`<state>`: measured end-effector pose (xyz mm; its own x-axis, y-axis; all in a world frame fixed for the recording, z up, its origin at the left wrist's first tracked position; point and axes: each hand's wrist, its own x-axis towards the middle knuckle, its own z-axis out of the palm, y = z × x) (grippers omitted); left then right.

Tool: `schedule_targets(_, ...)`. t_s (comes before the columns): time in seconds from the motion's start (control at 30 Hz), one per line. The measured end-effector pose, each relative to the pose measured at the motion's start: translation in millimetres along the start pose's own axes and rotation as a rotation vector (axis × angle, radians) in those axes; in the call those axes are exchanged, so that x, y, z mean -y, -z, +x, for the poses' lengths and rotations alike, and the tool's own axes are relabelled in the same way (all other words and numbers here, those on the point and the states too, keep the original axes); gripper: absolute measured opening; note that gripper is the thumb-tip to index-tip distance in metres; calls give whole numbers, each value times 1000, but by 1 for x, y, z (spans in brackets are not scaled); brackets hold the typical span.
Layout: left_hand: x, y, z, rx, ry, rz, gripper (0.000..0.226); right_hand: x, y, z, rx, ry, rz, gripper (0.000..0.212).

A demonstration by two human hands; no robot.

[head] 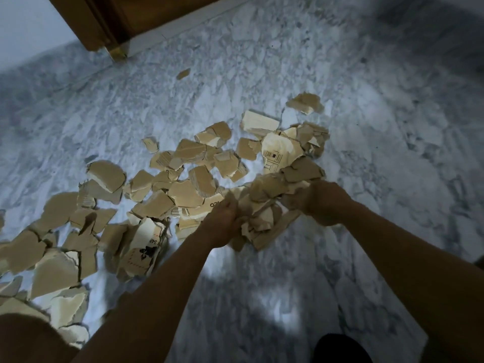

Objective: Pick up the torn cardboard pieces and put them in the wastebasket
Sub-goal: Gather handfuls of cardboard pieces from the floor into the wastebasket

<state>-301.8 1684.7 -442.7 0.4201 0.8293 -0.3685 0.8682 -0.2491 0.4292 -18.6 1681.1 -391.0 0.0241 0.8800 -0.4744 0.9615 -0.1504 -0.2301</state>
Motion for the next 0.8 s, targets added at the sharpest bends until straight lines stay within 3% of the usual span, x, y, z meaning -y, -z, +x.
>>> schedule_targets(0.1,-26,0,29,103,-61,183,49,-32,-30,-17,127,-233,114,47)
schedule_targets(0.3,-58,11,87,34,-28,141,51,-52,-59,-18,90,-160,108,41)
schedule_targets(0.5,-89,0,121,125,19,316,43,-53,-64,-16,15,-115,42,37)
schedule_targets(0.63,-99,-8,111,-68,59,375,60,-51,-64,-19,20,-89,14,28)
schedule_targets(0.7,-100,-7,105,-171,37,264,65,-50,-63,-18,48,-74,-50,24)
schedule_targets(0.8,-101,5,94,-208,112,-152,49,-56,-35,-13,148,23,-59,23)
